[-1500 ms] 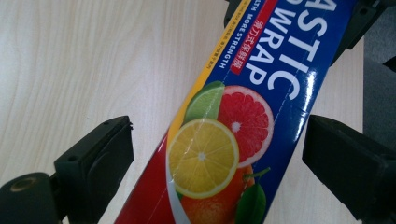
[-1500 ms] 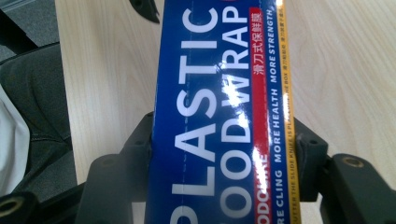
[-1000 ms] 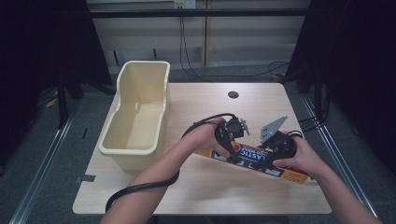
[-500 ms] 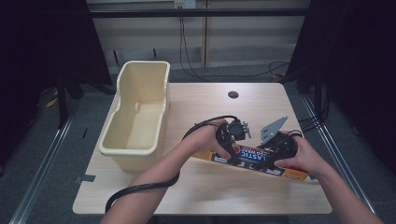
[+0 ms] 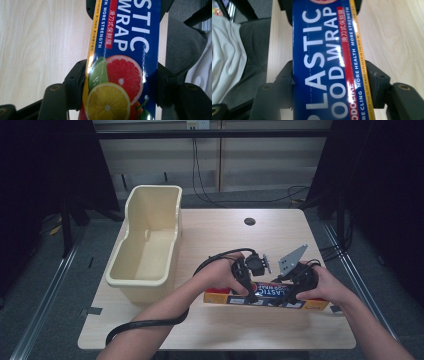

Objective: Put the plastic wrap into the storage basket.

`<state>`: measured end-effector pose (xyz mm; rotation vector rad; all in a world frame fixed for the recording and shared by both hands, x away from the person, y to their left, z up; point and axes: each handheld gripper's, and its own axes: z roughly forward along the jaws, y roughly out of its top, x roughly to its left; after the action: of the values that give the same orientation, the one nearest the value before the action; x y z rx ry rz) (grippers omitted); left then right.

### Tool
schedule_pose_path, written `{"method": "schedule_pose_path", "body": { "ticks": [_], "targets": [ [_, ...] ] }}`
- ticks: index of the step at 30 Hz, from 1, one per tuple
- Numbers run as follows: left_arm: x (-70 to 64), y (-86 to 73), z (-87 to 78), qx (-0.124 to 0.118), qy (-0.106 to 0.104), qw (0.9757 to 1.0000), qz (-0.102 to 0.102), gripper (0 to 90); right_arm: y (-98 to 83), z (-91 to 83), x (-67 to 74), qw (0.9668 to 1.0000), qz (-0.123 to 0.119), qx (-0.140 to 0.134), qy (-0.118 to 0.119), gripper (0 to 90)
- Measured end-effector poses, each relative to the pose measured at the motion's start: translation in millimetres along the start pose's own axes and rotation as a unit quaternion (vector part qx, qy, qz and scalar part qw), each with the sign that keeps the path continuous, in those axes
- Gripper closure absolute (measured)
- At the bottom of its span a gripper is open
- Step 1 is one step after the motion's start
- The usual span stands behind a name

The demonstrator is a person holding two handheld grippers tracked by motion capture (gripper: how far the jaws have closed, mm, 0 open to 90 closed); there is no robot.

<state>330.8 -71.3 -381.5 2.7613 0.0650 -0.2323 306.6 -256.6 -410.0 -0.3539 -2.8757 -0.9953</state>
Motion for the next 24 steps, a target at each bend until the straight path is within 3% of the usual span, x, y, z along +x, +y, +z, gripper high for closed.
{"method": "schedule_pose_path", "body": {
  "ticks": [4,6,8,10,12,19,22,24],
  "targets": [
    [1.6,-2.2,-4.5,-0.007,-0.008,0.9998,-0.015,40.0,1.2,-2.7,-1.1,0.9999,0.007,-0.009,-0.007,34.5],
    [-0.3,-2.1,-8.2,-0.003,0.001,1.0,-0.008,40.3,2.0,-3.7,-1.3,0.9998,0.011,-0.012,-0.007,32.2],
    [-0.4,-3.6,-10.1,-0.004,0.011,0.9997,-0.02,40.5,2.3,-4.2,-2.1,0.9998,0.012,-0.015,-0.01,25.8],
    [1.4,-6.5,-13.2,-0.002,0.012,0.9997,-0.022,40.7,2.3,-6.1,-2.2,0.9995,0.018,-0.021,-0.014,24.0],
    [2.4,-10.2,-17.0,-0.001,0.011,0.9994,-0.034,40.9,2.6,-8.2,-2.3,0.9991,0.026,-0.029,-0.019,16.7],
    [7.6,-23.3,-37.8,-0.01,0.02,0.9975,-0.067,40.8,2.0,-22.7,-7.2,0.9953,0.056,-0.051,-0.06,7.9],
    [8.2,-28.7,-46.0,-0.009,0.026,0.9965,-0.079,40.7,-1.2,-27.7,-10.6,0.9921,0.071,-0.053,-0.089,3.7],
    [8.3,-33.0,-50.4,-0.011,0.041,0.9958,-0.081,40.8,-3.8,-29.6,-13.6,0.9896,0.083,-0.053,-0.105,3.7]
  ]
}}
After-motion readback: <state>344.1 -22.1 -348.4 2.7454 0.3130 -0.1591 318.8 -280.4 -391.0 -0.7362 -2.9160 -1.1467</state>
